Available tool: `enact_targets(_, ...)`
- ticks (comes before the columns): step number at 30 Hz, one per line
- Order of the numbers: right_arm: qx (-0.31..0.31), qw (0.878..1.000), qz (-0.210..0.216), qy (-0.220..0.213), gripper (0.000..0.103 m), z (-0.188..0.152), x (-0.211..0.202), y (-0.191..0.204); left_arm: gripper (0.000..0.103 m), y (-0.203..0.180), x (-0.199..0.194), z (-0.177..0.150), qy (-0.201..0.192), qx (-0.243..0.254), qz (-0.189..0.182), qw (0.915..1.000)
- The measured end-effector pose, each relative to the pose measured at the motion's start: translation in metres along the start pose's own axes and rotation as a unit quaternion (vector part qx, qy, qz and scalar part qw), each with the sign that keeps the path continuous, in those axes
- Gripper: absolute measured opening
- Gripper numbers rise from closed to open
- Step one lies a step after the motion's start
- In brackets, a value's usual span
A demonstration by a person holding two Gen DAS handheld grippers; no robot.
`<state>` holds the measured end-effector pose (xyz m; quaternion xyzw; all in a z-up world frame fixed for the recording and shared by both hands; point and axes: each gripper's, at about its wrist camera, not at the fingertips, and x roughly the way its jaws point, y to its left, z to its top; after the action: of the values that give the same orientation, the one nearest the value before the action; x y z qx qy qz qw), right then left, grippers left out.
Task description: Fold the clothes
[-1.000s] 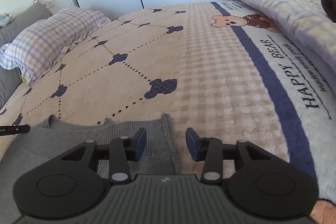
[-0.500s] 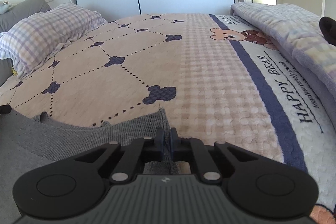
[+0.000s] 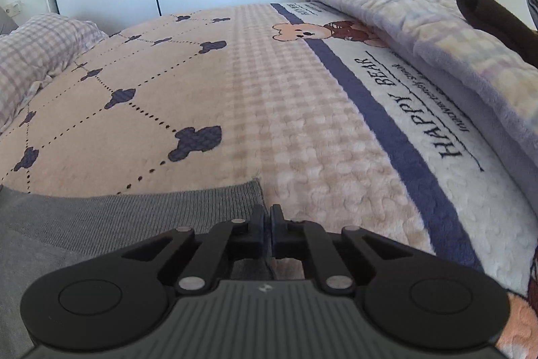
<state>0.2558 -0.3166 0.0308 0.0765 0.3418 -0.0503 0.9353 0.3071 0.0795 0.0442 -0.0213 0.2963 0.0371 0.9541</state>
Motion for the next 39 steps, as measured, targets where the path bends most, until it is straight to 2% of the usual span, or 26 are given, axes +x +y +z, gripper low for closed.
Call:
enact_targets(1,0.002,1.000,0.000,0.001,0.008,-0.003,-0.002,-0.001,0.037,0.005,-0.003,-0.001,0.001,-0.009,0.004,0.9999)
enact_targets(2,0.008,1.000,-0.001,-0.006,0.008,-0.005,-0.010,-0.006,0.039,0.013,-0.007,-0.002,0.001,-0.022,0.005,0.9997)
enact_targets(6,0.032,0.999,0.017,-0.009,0.018,-0.025,-0.055,-0.028,0.042,0.067,-0.061,-0.006,0.003,-0.104,-0.032,0.9940)
enact_targets(11,0.084,0.994,0.068,0.030,0.032,-0.078,-0.121,-0.064,0.058,0.101,-0.148,-0.076,0.052,-0.140,-0.077,0.9857)
enact_targets(13,0.117,0.988,0.089,0.043,0.033,-0.102,-0.144,-0.078,0.059,0.109,-0.174,-0.104,0.068,-0.171,-0.093,0.9785)
enact_targets(15,0.163,0.979,0.115,0.051,0.035,-0.122,-0.160,-0.093,0.063,0.113,-0.191,-0.123,0.082,-0.210,-0.104,0.9687)
enact_targets(16,0.189,0.972,0.129,0.055,0.038,-0.130,-0.166,-0.098,0.066,0.110,-0.193,-0.127,0.086,-0.218,-0.106,0.9664)
enact_targets(18,0.250,0.949,0.177,0.074,0.040,-0.145,-0.165,-0.105,0.071,0.103,-0.197,-0.135,0.096,-0.231,-0.110,0.9619)
enact_targets(20,0.290,0.930,0.208,0.089,0.041,-0.154,-0.159,-0.105,0.071,0.091,-0.191,-0.136,0.110,-0.224,-0.111,0.9619)
enact_targets(22,0.307,0.925,0.205,0.090,0.041,-0.156,-0.153,-0.099,0.071,0.084,-0.182,-0.135,0.115,-0.213,-0.092,0.9658)
enact_targets(24,0.337,0.915,0.209,0.079,0.041,-0.159,-0.147,-0.096,0.072,0.082,-0.174,-0.136,0.116,-0.226,-0.079,0.9640)
enact_targets(26,0.364,0.904,0.213,0.068,0.041,-0.162,-0.143,-0.094,0.080,0.083,-0.168,-0.135,0.106,-0.242,-0.080,0.9612)
enact_targets(28,0.368,0.903,0.215,0.056,0.040,-0.161,-0.138,-0.087,0.081,0.082,-0.163,-0.135,0.096,-0.255,-0.081,0.9588)
enact_targets(30,0.353,0.912,0.201,0.053,0.033,-0.160,-0.132,-0.077,0.073,0.081,-0.160,-0.135,0.084,-0.263,-0.067,0.9588)
enact_targets(31,0.344,0.917,0.193,0.050,0.021,-0.159,-0.130,-0.073,0.036,0.081,-0.158,-0.134,0.083,-0.263,-0.058,0.9596)
enact_targets(32,0.347,0.917,0.190,0.047,0.015,-0.158,-0.128,-0.072,0.018,0.081,-0.155,-0.134,0.084,-0.263,-0.051,0.9597)
enact_targets(35,0.351,0.919,0.177,0.032,0.010,-0.155,-0.129,-0.073,0.013,0.093,-0.150,-0.134,0.094,-0.288,-0.054,0.9516)
enact_targets(37,0.345,0.924,0.163,0.015,0.008,-0.151,-0.135,-0.076,0.012,0.100,-0.154,-0.130,0.092,-0.284,-0.048,0.9532)
enact_targets(39,0.331,0.931,0.153,-0.003,0.007,-0.147,-0.145,-0.079,0.012,0.115,-0.159,-0.131,0.091,-0.307,-0.055,0.9458)
